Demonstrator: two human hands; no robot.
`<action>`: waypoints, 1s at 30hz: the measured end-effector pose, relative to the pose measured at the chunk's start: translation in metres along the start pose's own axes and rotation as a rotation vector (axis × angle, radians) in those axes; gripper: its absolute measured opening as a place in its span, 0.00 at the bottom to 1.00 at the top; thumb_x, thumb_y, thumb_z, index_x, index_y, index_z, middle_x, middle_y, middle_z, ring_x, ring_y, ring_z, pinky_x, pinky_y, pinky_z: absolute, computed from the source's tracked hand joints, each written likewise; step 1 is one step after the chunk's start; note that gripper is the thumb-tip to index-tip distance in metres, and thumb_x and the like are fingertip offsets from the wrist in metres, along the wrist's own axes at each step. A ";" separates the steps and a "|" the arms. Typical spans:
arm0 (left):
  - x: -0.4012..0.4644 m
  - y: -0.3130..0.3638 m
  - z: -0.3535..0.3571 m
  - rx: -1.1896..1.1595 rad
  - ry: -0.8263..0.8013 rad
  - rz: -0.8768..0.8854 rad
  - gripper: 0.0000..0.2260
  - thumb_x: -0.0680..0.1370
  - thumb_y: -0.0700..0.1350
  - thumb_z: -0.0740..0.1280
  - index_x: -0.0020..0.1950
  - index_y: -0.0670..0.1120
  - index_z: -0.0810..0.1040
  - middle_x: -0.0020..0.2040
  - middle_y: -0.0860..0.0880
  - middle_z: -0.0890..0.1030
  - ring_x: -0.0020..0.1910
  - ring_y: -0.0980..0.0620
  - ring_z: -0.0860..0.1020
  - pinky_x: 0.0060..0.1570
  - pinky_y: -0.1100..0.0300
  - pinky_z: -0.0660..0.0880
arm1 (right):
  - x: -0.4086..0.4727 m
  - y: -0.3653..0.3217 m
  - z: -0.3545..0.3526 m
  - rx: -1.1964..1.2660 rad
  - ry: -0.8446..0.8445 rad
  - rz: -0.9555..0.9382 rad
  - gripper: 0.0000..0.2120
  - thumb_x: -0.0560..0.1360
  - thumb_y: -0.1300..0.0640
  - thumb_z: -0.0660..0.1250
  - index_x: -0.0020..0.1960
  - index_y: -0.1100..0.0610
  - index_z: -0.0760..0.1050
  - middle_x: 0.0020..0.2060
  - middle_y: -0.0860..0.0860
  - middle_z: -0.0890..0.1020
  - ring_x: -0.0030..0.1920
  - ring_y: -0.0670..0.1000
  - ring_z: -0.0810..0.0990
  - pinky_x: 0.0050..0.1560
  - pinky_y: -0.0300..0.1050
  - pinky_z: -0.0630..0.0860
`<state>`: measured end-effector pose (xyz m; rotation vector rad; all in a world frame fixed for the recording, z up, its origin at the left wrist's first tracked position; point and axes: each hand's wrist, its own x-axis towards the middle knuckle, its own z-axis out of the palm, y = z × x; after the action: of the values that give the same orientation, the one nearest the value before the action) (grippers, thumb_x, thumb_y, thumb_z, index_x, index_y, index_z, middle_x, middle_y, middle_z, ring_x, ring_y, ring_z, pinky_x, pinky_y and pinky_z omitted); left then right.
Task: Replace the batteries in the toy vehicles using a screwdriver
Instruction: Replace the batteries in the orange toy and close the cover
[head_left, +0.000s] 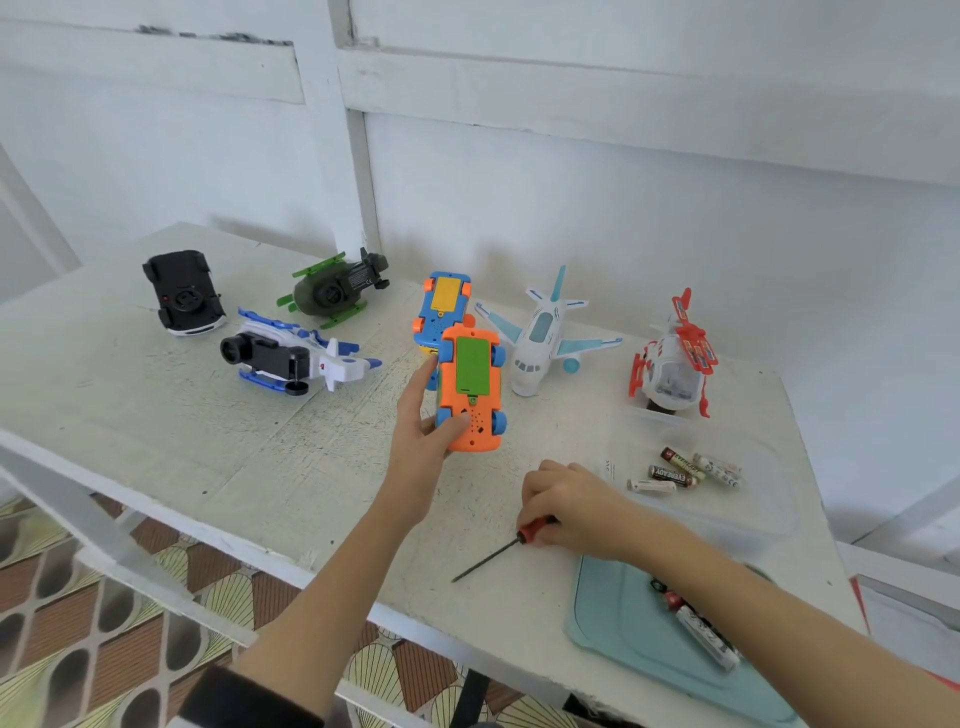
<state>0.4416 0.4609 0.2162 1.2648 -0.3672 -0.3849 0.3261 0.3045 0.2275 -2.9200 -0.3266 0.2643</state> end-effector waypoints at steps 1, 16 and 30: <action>0.001 0.000 -0.001 -0.002 0.003 -0.004 0.31 0.74 0.38 0.70 0.70 0.61 0.65 0.68 0.47 0.75 0.58 0.46 0.81 0.55 0.42 0.79 | 0.001 0.001 0.000 0.046 0.021 -0.004 0.10 0.73 0.57 0.67 0.54 0.54 0.81 0.51 0.51 0.78 0.55 0.52 0.71 0.52 0.45 0.67; 0.022 0.031 -0.007 -0.005 -0.018 0.141 0.29 0.76 0.34 0.68 0.67 0.63 0.68 0.64 0.49 0.78 0.55 0.47 0.82 0.50 0.49 0.81 | -0.010 0.012 -0.075 0.327 0.661 0.075 0.05 0.67 0.55 0.74 0.42 0.53 0.81 0.37 0.38 0.76 0.37 0.43 0.76 0.40 0.38 0.73; 0.029 0.026 0.002 0.089 -0.079 0.152 0.33 0.67 0.49 0.73 0.70 0.66 0.68 0.74 0.44 0.67 0.61 0.39 0.78 0.56 0.37 0.77 | -0.019 0.008 -0.097 0.333 0.932 0.071 0.07 0.66 0.57 0.72 0.41 0.60 0.83 0.35 0.50 0.78 0.37 0.47 0.76 0.38 0.36 0.72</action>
<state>0.4684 0.4518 0.2438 1.3014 -0.5494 -0.2919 0.3284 0.2761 0.3229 -2.3901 -0.0165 -0.9117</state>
